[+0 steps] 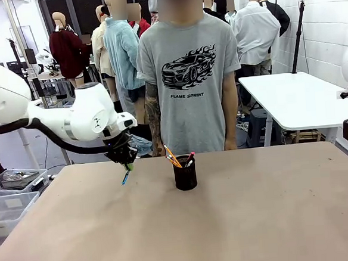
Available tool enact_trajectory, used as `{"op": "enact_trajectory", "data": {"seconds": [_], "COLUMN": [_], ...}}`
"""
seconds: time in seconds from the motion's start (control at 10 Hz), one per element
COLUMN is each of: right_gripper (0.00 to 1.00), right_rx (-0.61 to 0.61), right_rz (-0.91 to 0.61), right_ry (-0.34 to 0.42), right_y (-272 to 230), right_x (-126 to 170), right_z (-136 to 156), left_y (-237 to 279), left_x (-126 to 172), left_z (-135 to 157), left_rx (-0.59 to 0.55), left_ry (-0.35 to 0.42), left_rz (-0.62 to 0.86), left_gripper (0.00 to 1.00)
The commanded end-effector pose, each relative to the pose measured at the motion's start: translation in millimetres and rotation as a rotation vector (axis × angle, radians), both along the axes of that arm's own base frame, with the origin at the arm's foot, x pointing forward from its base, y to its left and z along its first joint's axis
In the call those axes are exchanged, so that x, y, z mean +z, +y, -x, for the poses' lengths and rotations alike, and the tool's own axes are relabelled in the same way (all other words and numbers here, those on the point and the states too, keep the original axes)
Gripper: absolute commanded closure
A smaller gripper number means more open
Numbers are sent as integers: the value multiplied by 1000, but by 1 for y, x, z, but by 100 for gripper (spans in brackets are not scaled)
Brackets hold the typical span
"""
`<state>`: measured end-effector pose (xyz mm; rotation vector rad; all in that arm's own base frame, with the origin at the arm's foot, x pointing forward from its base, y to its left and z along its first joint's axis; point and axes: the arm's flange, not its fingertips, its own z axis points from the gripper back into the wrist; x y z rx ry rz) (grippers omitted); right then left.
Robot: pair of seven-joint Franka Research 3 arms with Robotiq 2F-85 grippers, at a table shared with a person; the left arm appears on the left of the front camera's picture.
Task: Place the pens into the pen holder.
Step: Pick up a writing instrument from the table and place it into the Pen holder.
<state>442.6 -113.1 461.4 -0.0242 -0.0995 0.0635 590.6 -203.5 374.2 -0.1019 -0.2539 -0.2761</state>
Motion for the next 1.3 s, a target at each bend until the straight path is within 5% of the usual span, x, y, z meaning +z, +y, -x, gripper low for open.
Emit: {"op": "enact_trajectory", "data": {"seconds": [0.0, 0.3, 1.0, 1.2], "right_gripper": [39, 39, 39, 39], "right_rx": [1, 1, 1, 1], "right_rz": [-5, -5, -5, -5], "right_ry": [0, 0, 0, 0], "right_y": [0, 0, 0, 0], "right_x": [0, 0, 0, 0], "right_z": [0, 0, 0, 0], "left_y": [17, 4, -26, -35], "left_x": [8, 23, 48, 47], "left_z": [16, 9, 19, 15], "left_rx": [-202, -499, -684, -745], "left_ry": [-148, -349, -757, -785], "left_rz": [192, 446, 610, 681], "left_gripper": [100, 100, 100, 100]}}
